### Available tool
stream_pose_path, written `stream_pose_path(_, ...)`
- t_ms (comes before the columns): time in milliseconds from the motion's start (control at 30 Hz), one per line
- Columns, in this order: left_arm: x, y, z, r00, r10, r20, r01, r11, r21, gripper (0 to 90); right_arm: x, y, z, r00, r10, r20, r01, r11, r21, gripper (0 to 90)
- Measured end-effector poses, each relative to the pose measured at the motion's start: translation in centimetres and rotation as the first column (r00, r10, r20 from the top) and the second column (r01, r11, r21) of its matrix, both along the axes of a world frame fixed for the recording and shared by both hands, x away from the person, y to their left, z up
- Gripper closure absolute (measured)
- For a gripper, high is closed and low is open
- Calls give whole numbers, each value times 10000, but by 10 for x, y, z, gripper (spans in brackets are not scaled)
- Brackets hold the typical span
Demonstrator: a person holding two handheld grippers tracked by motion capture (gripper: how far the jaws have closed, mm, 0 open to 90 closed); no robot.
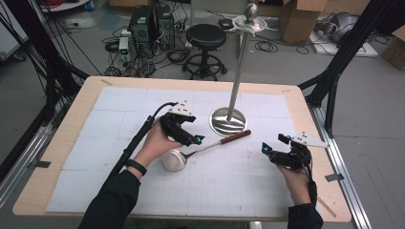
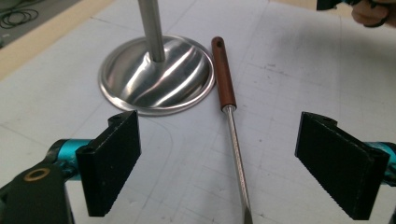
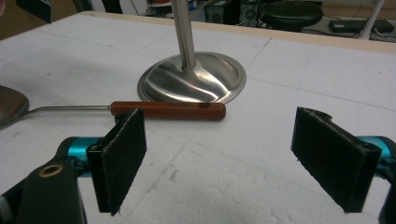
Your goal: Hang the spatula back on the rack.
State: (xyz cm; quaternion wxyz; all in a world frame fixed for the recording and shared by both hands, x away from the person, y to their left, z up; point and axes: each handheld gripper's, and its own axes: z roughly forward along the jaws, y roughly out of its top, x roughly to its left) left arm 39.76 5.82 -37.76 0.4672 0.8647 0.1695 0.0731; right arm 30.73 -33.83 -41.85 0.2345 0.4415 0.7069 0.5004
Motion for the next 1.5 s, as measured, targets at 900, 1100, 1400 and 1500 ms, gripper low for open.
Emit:
stream_pose_path(900,-5,-47,-47,9947,-674,-775,852,9626,2570,471,0,-1,-1,10000,21,-77,-21,10000,-16,174)
stream_pose_path(1100,-5,-51,-49,9932,-513,-1048,823,9447,3173,526,0,-1,-1,9999,42,-96,-42,10000,-8,174)
stream_pose_path(1400,-4,-51,-49,9942,-260,-1044,586,9447,3228,602,1,-1,-2,9999,65,-88,-66,10000,-55,174)
stream_pose_path(1500,-6,-52,-48,9955,-234,-918,529,9413,3335,631,1,-1,-2,9999,75,-94,-76,10000,-65,174)
